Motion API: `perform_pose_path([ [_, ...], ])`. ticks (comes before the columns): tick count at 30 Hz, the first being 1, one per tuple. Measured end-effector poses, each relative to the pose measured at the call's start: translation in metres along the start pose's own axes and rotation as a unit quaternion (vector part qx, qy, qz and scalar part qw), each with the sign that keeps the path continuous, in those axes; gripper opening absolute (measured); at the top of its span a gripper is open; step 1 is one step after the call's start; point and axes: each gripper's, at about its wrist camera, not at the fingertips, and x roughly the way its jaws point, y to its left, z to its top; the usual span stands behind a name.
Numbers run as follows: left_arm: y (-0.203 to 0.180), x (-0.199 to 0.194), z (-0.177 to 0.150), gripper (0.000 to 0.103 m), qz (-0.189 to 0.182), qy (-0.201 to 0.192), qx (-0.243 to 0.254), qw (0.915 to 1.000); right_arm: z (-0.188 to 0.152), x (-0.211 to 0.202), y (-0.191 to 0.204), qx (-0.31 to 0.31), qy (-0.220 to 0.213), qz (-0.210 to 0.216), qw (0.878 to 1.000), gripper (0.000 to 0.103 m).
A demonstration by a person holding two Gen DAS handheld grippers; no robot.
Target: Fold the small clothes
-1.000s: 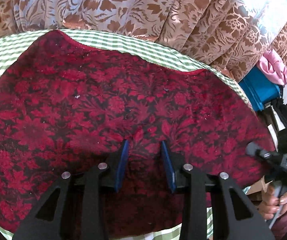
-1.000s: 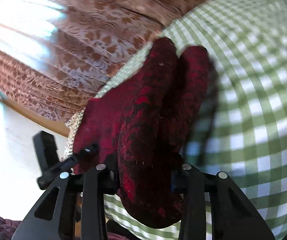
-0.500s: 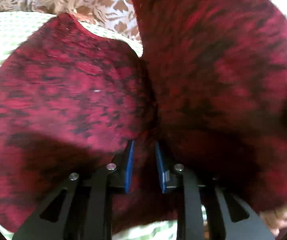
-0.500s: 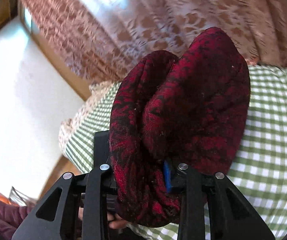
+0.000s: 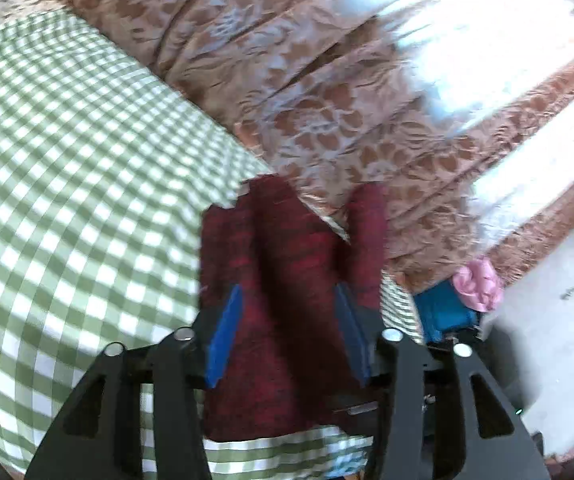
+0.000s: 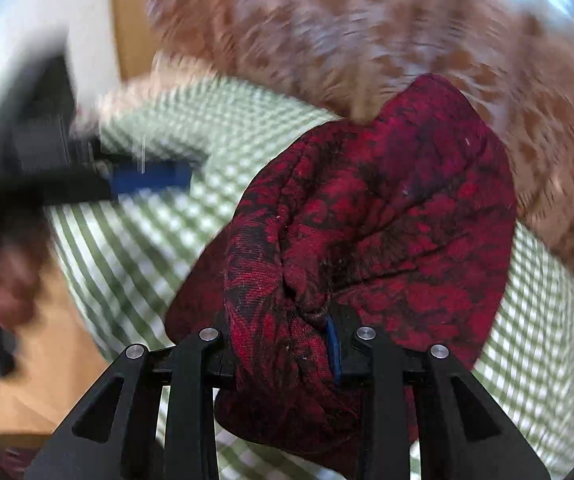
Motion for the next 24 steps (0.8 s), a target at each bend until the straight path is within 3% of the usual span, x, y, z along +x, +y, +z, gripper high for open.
perform_pose_path([
  [4,-0.011,0.013,0.013,0.054,-0.017,0.025,0.022,0.9993,-0.012,0.009,0.023,-0.045,-0.013,-0.041,0.998,0.03],
  [10,-0.041,0.074,0.026,0.062,-0.007,0.098,0.066,0.9929,-0.02,0.001,0.017,-0.042,-0.035,-0.037,0.998,0.034],
  [12,-0.048,0.092,0.022,0.059,0.004,0.12,0.085,0.9891,-0.024,-0.001,0.014,-0.042,-0.044,-0.03,0.998,0.036],
  [13,-0.05,0.097,0.02,0.05,0.009,0.128,0.09,0.9877,-0.026,-0.003,0.013,-0.038,-0.048,-0.024,0.998,0.038],
  [14,-0.054,0.104,0.019,0.021,0.014,0.138,0.1,0.9853,-0.03,-0.009,0.012,-0.035,-0.056,-0.014,0.998,0.048],
  [16,-0.063,0.109,0.018,0.017,0.023,0.128,0.121,0.9842,-0.029,-0.018,0.008,-0.034,-0.073,0.022,0.997,0.073],
  [20,-0.082,0.107,0.021,0.015,0.049,0.115,0.148,0.9811,-0.04,-0.05,-0.02,0.017,-0.095,0.12,0.988,0.076],
  [24,-0.089,0.109,0.026,0.015,0.073,0.121,0.167,0.9758,-0.061,-0.079,-0.072,0.111,-0.102,0.24,0.959,0.082],
])
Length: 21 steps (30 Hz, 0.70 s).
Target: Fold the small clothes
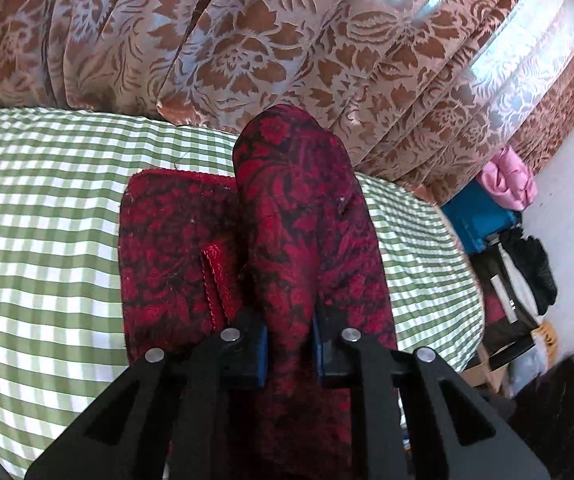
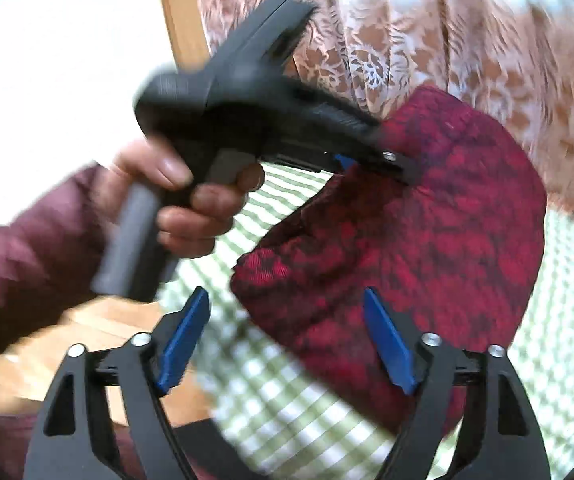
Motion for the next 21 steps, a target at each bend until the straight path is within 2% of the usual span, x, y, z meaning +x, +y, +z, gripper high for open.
perform_pose_path([
  [3,0.001,-0.006,-0.001,0.015,0.011,0.002,0.004,0.9999,-0.01,-0.031,-0.029,0.074,-0.032,0.036,0.996,0.082],
  [5,0.001,-0.008,-0.001,0.015,0.017,0.002,0.007,0.9998,-0.018,-0.039,-0.042,0.107,-0.044,0.026,0.993,0.082],
  [6,0.001,-0.009,-0.001,0.015,0.02,0.002,0.009,0.9998,-0.021,-0.038,-0.048,0.117,-0.043,0.009,0.992,0.081],
  [8,0.0,-0.01,-0.002,0.015,0.026,0.004,0.01,0.9996,-0.02,-0.029,-0.057,0.126,-0.033,-0.012,0.991,0.072],
  [10,0.0,-0.013,-0.002,0.015,0.033,0.005,0.013,0.9994,-0.02,-0.016,-0.057,0.125,-0.022,-0.021,0.992,0.068],
  [15,0.002,-0.021,-0.003,0.015,0.062,0.003,0.017,0.9979,-0.007,0.018,-0.035,0.085,-0.001,-0.049,0.995,0.068],
  [19,0.032,-0.01,-0.011,0.016,0.126,0.023,-0.005,0.9918,-0.005,0.054,-0.031,0.074,0.027,-0.067,0.995,0.068],
  [21,0.057,0.0,-0.02,0.024,0.151,0.029,-0.031,0.9876,-0.004,0.069,-0.026,0.065,0.026,-0.072,0.995,0.068],
])
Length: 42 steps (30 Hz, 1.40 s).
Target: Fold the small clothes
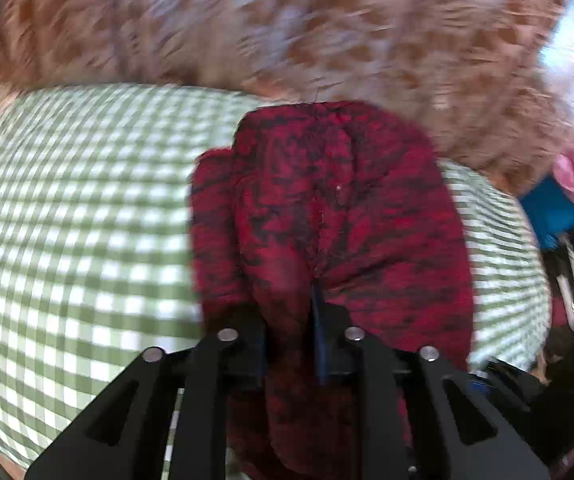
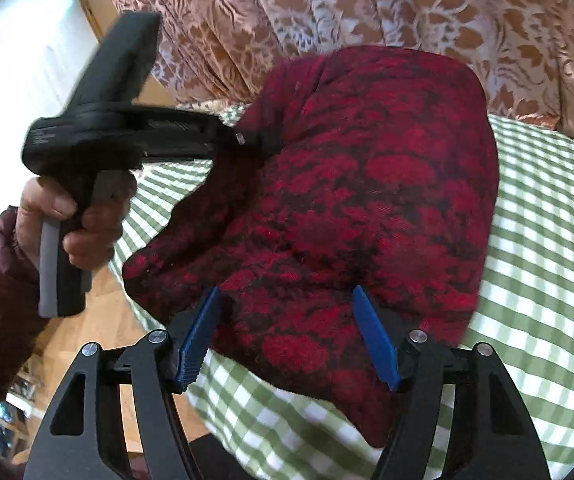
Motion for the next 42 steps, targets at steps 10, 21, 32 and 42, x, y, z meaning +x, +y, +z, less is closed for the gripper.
perform_pose_path([
  [10,-0.002,-0.013,-0.016,0.029,0.03,-0.045,0.013,0.9985,0.005,-0.034,-0.01,0.028,-0.01,0.029,0.999,0.068],
  [21,-0.001,-0.013,-0.017,0.029,0.031,-0.062,0.009,0.9976,0.093,0.002,-0.032,0.065,-0.059,-0.066,0.994,0.068],
  [32,0.002,-0.035,-0.025,0.043,0.039,-0.091,-0.012,0.995,0.083,0.042,-0.022,0.012,-0.063,-0.156,0.986,0.085],
  [42,-0.013,-0.038,-0.038,0.045,0.098,-0.108,0.015,0.9892,0.076,-0.001,-0.038,0.074,-0.084,-0.095,0.989,0.085],
])
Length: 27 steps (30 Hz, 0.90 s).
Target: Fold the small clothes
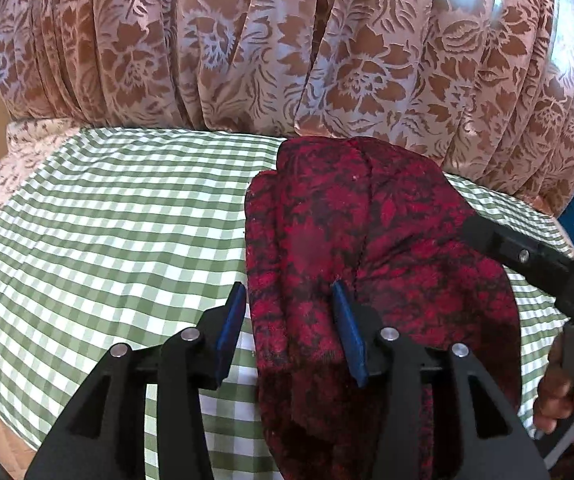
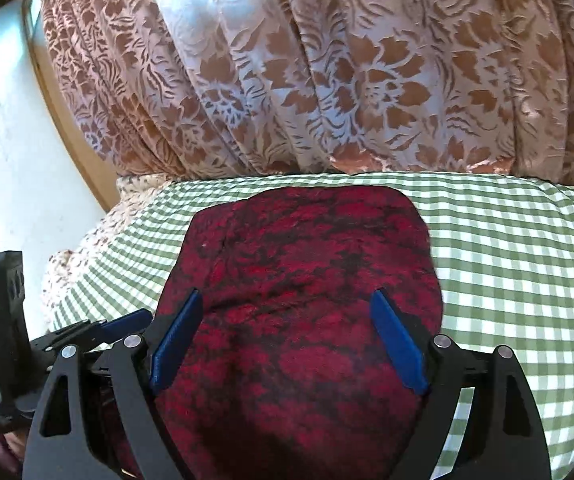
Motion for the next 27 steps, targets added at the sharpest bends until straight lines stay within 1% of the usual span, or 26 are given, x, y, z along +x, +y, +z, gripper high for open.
perform_pose_path([
  [4,0.001,0.002,-0.001,0.047,0.001,-0.003,-0.004,1.0,-0.008,0.012,0.006,-0.027,0.001,-0.028,0.999,0.084],
  [10,0.008,0.012,-0.004,0.055,-0.005,0.002,-0.02,0.9998,-0.01,0.034,0.003,-0.025,0.006,-0.036,0.999,0.084],
  [13,0.009,0.021,-0.007,0.055,-0.002,0.008,-0.02,0.9998,-0.017,0.055,0.007,-0.056,0.011,-0.057,0.997,0.084],
  [16,0.011,0.023,-0.01,0.057,-0.001,0.003,-0.022,0.9998,-0.016,0.056,0.009,-0.062,0.011,-0.058,0.996,0.085],
  [19,0.012,0.02,-0.01,0.061,0.001,0.0,-0.024,0.9997,-0.015,0.052,0.008,-0.064,0.009,-0.053,0.996,0.086],
  [20,0.011,0.018,-0.01,0.063,0.002,-0.002,-0.026,0.9997,-0.015,0.05,0.008,-0.068,0.011,-0.054,0.996,0.087],
  [21,0.011,0.016,-0.01,0.068,0.004,-0.004,-0.027,0.9996,-0.013,0.045,0.008,-0.067,0.01,-0.049,0.996,0.088],
  [23,0.012,0.011,-0.01,0.072,0.001,-0.004,-0.028,0.9996,-0.009,0.034,0.009,-0.074,0.013,-0.036,0.997,0.093],
  [25,0.015,0.007,-0.009,0.082,-0.014,0.0,-0.032,0.9994,-0.004,0.016,0.004,-0.064,0.01,-0.01,0.998,0.097],
  [26,0.019,0.006,-0.008,0.09,-0.025,0.005,-0.037,0.999,-0.002,0.005,-0.003,-0.047,0.008,0.006,0.999,0.1],
  [27,0.022,0.006,-0.008,0.094,-0.033,0.008,-0.041,0.9986,0.0,-0.005,-0.013,-0.028,0.008,0.021,0.999,0.1],
])
